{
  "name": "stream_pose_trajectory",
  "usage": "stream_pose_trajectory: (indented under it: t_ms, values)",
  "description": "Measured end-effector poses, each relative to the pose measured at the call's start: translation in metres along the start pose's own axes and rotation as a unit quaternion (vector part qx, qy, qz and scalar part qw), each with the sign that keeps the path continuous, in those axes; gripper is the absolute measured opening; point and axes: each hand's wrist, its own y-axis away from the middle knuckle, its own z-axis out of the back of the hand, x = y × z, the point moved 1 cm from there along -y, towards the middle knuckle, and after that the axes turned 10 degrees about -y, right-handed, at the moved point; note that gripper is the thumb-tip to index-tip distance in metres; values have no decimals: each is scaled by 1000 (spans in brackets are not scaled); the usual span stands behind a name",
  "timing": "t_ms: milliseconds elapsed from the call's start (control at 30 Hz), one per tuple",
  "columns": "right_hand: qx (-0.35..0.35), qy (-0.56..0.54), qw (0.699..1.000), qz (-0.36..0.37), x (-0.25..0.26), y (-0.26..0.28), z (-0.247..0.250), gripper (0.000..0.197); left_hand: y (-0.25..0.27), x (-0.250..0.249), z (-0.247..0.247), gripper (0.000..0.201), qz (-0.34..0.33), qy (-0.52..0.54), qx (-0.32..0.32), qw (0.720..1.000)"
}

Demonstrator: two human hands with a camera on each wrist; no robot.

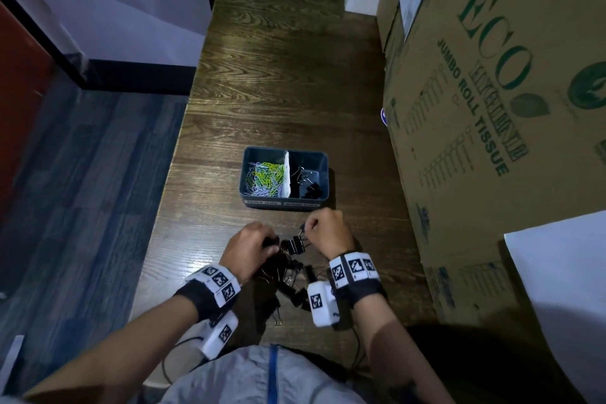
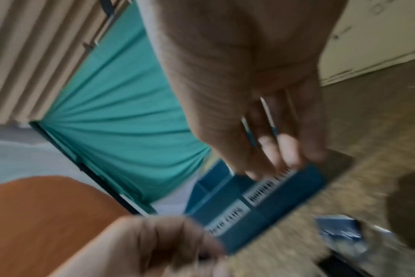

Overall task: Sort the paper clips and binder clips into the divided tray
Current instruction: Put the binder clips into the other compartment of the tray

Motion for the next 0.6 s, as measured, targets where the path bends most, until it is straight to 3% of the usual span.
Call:
stream_pose_trajectory:
  t_ms: [67,200,267,367,467,533,600]
  values:
    - [51,10,999,-2,3,-6,0,9,-19,-16,24,20,-11,24,-40,999]
    - [170,106,979,-43,-12,0,-44,64,-73,-48,68,25,-15,45,-103,994]
    - [189,143,969,-71,-23,14,-70,83,-97,-60,84,34,-13,44,-112,993]
    - [150,125,976,-93,-38,30,-94,69,-111,-65,89,46,1,46,-112,993]
    - [121,137,983,-12,-47,34,-99,55,-94,-57,70,29,-31,-10,-100,994]
    - [101,120,988,11,-50,34,-96,39,-71,-44,46,11,-61,-44,-40,996]
    - [85,114,990,19,-53,34,-90,30,-47,-26,22,11,-57,-97,37,993]
